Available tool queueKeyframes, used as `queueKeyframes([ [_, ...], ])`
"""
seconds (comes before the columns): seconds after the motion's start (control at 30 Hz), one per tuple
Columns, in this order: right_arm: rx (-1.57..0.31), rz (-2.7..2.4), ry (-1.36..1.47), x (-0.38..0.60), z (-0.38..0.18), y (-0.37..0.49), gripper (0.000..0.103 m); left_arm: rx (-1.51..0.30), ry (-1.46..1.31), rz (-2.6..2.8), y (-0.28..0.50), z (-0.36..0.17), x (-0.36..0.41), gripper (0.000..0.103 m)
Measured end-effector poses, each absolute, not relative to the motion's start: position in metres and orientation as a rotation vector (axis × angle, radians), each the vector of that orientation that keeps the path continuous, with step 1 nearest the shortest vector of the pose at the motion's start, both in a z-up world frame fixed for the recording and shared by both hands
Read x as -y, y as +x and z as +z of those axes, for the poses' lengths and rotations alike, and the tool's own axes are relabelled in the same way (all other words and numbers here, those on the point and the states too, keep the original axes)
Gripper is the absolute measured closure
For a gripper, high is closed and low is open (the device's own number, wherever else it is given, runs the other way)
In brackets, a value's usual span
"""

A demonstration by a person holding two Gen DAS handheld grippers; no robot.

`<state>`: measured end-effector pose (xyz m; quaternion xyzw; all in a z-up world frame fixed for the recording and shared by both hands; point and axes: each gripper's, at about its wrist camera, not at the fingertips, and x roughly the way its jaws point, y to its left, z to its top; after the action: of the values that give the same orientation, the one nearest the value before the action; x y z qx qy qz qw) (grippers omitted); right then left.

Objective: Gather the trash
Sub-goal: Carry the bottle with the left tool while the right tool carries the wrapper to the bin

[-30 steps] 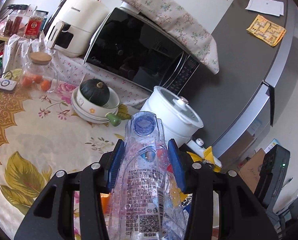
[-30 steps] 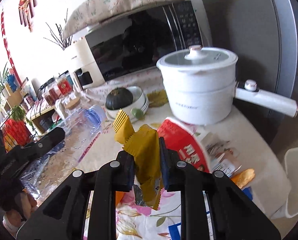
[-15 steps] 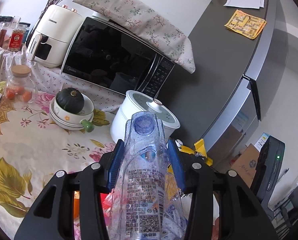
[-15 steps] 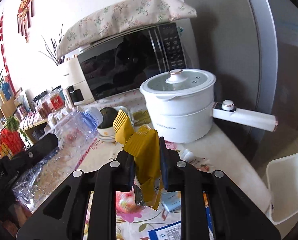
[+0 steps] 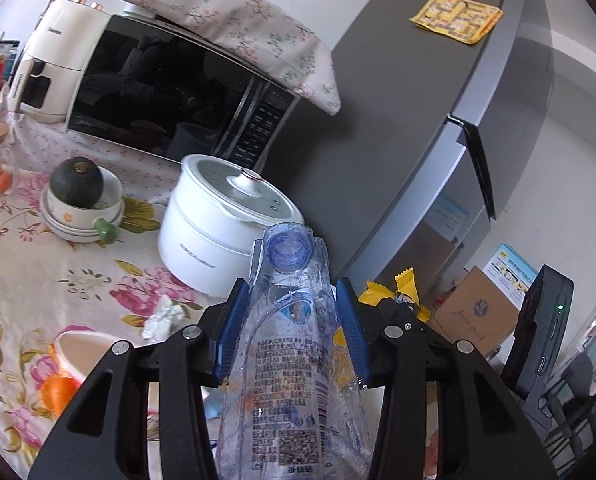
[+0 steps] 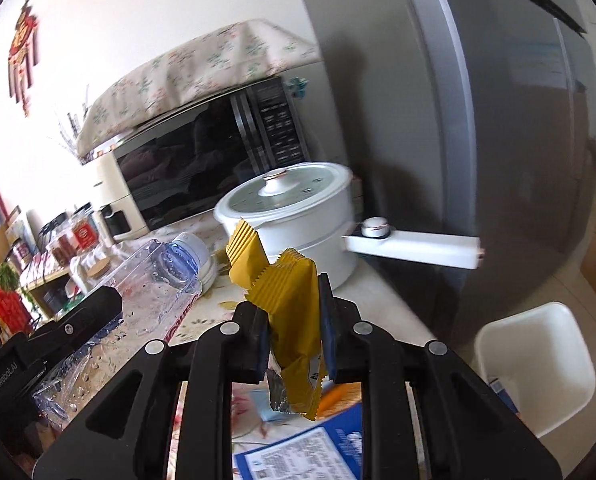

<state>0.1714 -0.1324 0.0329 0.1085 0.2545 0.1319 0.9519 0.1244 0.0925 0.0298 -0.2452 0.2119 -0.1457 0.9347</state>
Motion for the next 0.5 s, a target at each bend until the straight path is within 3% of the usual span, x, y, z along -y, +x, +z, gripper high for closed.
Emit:
queueKeyframes([
  [0.5,-0.497,0.040,0.301,0.260,0.026,0.159,0.084,-0.495,-0.453,-0.472,0.147,0.031,0.021,0.058],
])
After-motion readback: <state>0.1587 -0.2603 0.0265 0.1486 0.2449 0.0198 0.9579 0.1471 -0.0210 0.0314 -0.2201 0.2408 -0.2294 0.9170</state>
